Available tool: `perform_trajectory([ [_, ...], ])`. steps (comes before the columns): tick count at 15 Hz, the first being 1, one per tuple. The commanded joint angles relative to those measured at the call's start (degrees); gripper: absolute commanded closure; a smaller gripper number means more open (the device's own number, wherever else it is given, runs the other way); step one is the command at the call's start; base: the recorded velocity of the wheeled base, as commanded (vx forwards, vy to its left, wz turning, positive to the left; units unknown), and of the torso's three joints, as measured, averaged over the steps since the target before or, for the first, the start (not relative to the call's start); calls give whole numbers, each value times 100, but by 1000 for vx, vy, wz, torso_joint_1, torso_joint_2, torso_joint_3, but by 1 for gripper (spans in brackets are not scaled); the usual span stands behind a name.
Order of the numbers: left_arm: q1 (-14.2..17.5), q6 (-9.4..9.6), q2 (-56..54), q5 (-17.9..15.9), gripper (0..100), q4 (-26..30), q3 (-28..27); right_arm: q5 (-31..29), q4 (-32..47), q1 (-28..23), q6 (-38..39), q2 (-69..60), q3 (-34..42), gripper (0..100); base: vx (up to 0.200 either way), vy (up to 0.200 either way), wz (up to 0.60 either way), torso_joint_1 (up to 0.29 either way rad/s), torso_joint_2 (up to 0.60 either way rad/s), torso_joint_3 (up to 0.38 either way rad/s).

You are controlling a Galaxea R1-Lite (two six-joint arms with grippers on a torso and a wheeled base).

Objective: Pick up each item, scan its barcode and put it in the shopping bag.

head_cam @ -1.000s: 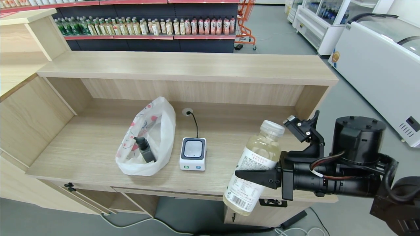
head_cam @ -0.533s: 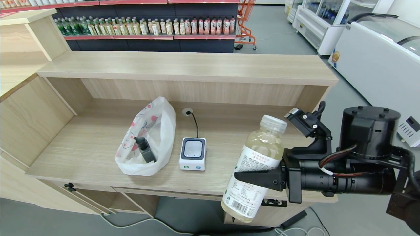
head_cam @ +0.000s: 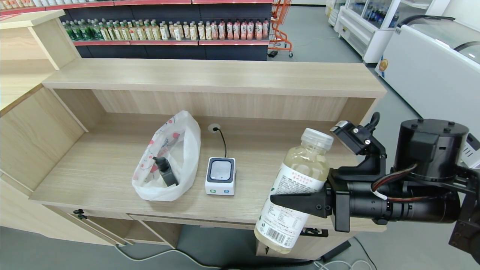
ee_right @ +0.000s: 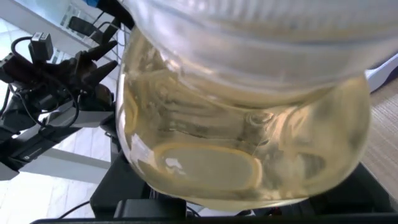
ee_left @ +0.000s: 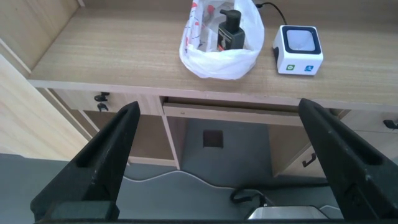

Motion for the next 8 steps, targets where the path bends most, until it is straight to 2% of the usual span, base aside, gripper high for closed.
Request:
perform_trajectory([
  [1, 0, -1, 9, 1, 0, -2, 0, 0, -5, -3, -8, -10, 36, 100, 0, 0, 0, 0, 0, 0],
  [8, 0, -1, 9, 1, 0, -2, 0, -44, -22, 6, -25, -2, 133, 100, 0, 0, 0, 0, 0, 0],
])
